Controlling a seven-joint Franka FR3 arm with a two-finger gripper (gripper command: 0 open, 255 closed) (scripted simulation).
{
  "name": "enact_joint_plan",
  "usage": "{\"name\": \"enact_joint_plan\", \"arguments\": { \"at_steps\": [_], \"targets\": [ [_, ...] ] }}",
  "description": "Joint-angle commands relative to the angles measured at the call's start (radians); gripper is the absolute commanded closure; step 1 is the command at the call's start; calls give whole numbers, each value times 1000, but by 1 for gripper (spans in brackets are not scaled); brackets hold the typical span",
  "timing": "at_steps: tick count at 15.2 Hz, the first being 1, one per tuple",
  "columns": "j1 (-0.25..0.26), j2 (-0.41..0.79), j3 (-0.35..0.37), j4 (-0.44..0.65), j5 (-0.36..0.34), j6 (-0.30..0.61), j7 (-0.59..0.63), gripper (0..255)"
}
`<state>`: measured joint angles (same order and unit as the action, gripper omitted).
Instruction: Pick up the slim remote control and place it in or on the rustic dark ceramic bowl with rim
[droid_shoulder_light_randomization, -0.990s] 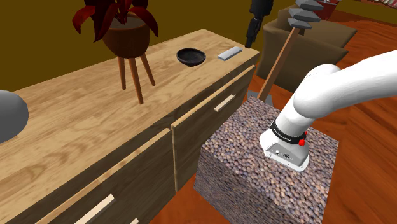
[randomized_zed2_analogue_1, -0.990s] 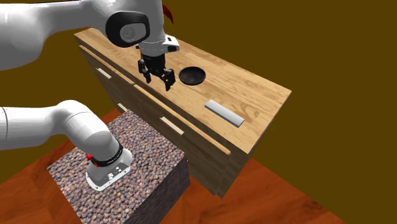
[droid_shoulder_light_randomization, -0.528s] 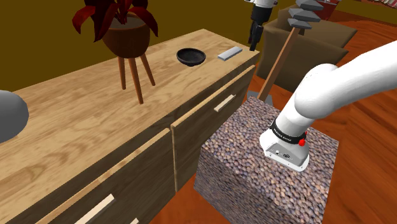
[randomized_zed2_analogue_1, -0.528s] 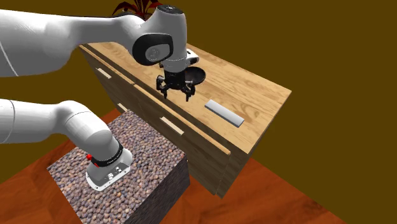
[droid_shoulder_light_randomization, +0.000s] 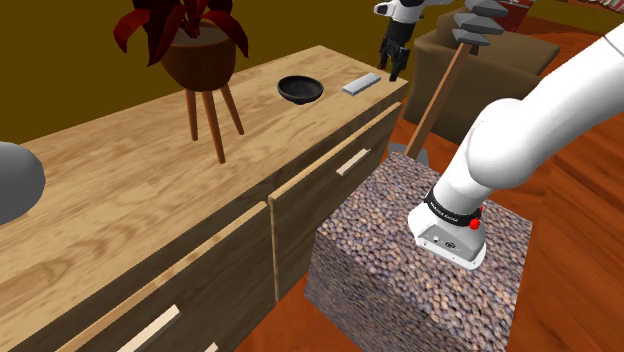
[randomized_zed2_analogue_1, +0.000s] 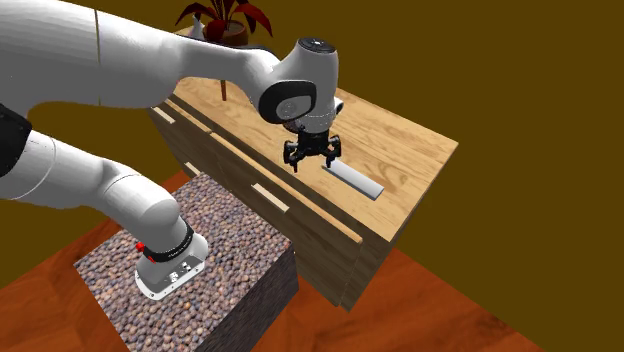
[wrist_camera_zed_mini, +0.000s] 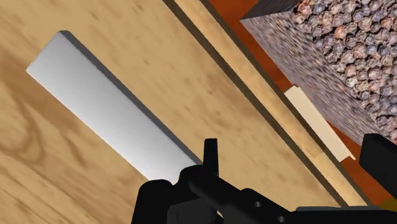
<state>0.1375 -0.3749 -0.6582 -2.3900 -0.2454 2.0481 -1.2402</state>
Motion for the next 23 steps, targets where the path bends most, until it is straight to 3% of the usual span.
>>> {"name": "enact_joint_plan", "arguments": {
  "at_steps": [1,6,10,18,23],
  "targets": [
    [37,85,-62,43,29,50,-137,0],
    [116,343,-178,180,221,142,-505,0],
    [83,564,-165,316,428,163,-808,0],
    [37,654,-118,305,516,238,-884,0],
    [35,660,-115,304,522,244,-888,0]
  ]
}}
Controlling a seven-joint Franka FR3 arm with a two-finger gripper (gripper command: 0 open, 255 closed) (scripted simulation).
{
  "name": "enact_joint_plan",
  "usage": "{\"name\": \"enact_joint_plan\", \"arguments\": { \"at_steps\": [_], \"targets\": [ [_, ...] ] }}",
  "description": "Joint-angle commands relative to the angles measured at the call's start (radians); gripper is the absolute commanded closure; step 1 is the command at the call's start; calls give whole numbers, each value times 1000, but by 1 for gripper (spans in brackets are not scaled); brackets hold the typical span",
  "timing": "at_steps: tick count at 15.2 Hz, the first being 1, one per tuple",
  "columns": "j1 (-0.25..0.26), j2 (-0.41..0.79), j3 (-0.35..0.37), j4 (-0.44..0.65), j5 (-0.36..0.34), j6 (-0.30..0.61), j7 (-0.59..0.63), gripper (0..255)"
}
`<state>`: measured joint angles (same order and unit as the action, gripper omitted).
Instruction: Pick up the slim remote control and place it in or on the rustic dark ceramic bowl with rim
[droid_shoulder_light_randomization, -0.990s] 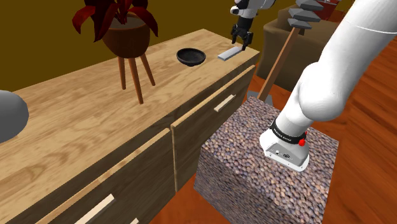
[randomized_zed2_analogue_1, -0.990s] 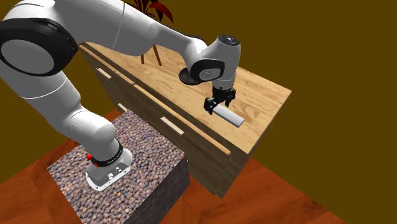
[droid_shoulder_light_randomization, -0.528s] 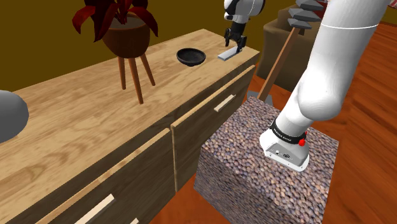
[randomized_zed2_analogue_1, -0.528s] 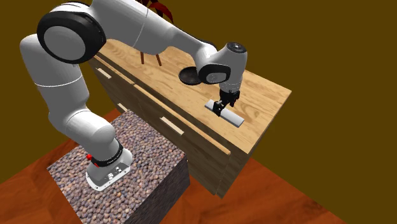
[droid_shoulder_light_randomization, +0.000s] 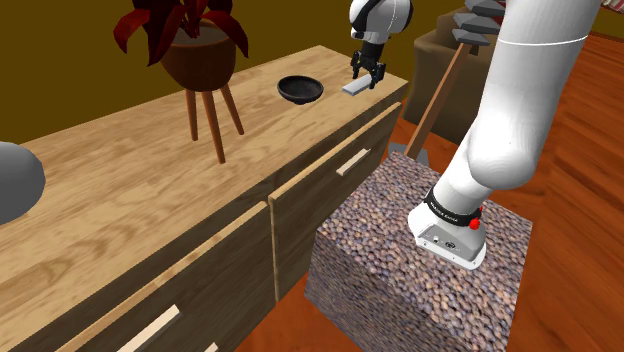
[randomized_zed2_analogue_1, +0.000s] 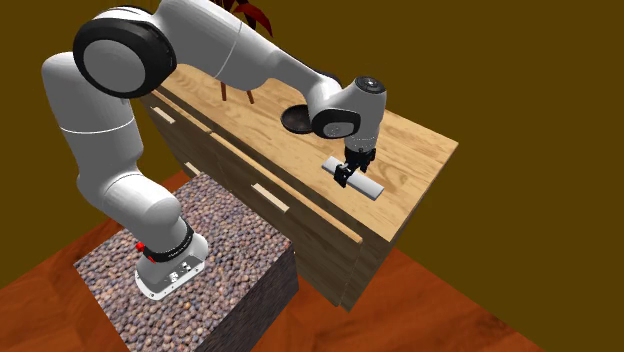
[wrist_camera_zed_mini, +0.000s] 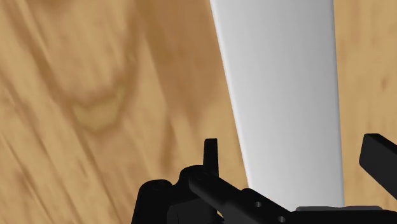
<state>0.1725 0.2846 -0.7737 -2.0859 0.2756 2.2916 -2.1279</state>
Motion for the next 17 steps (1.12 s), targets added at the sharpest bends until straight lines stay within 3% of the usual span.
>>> {"name": "enact_joint_plan", "arguments": {
  "at_steps": [1,3,4,13,17],
  "targets": [
    [0,0,0,-1,1,1,-1,0],
    [0,0,0,-1,1,1,-1,0],
    [0,0,0,-1,1,1,-1,255],
    [0,0,0,-1,1,1,-1,255],
    [16,-38,-18,16,-39,-42,26,255]
  ]
}}
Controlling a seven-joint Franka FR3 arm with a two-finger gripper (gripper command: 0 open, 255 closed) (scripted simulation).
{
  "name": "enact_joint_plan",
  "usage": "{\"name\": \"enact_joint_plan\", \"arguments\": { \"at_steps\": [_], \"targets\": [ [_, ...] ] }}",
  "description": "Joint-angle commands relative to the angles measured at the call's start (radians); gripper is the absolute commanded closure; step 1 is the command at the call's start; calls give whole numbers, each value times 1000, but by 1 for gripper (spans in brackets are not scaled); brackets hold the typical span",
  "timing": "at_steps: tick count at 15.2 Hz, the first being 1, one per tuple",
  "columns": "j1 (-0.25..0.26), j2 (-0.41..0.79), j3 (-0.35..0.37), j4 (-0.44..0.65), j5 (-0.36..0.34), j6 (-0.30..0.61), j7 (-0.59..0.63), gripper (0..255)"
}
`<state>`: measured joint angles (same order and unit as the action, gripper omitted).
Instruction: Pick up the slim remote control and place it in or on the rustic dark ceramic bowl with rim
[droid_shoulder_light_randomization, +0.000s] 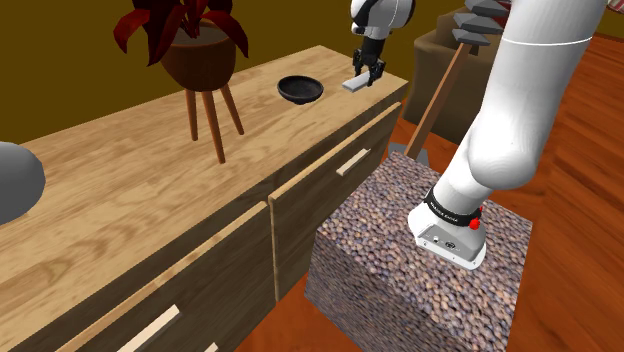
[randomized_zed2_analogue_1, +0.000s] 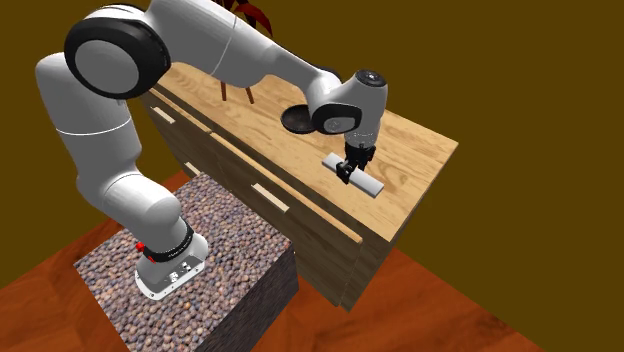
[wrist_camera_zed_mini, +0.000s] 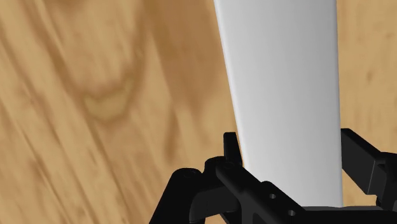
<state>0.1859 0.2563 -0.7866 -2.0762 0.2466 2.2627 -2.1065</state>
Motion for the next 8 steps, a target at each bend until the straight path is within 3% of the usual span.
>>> {"name": "enact_joint_plan", "arguments": {
  "at_steps": [1,8],
  "targets": [
    [6,-19,-9,10,-20,-24,11,255],
    [27,-79,-31,50,-81,-102,53,255]
  ]
}}
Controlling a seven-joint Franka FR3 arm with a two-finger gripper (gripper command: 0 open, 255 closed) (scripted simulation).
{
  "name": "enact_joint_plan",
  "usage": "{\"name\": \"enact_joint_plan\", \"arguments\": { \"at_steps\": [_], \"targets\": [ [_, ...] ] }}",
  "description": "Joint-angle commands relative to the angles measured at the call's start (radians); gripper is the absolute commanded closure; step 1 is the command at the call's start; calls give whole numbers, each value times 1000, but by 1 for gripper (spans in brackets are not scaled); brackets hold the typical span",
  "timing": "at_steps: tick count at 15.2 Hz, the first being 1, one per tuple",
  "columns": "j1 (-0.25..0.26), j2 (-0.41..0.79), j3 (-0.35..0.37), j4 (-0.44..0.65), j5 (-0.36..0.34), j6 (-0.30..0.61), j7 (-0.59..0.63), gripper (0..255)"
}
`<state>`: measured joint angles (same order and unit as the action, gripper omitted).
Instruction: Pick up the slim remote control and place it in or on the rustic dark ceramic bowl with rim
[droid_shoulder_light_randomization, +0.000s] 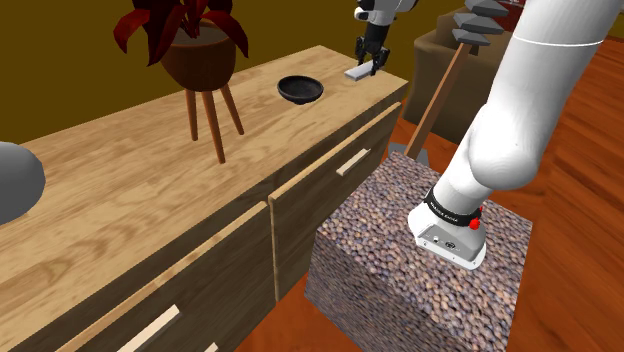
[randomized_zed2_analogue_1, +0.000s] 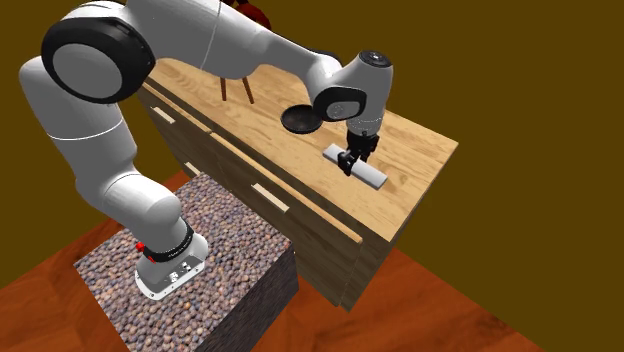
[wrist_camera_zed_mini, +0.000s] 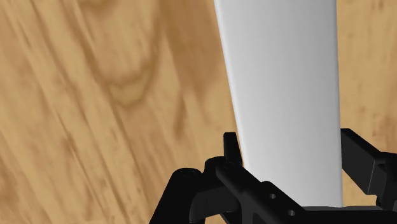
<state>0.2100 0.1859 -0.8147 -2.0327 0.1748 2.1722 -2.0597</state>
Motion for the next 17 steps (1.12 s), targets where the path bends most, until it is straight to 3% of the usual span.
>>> {"name": "enact_joint_plan", "arguments": {
  "at_steps": [1,17],
  "targets": [
    [5,-17,-5,13,-17,-24,12,255],
    [28,-109,-19,147,-104,-217,73,255]
  ]
}}
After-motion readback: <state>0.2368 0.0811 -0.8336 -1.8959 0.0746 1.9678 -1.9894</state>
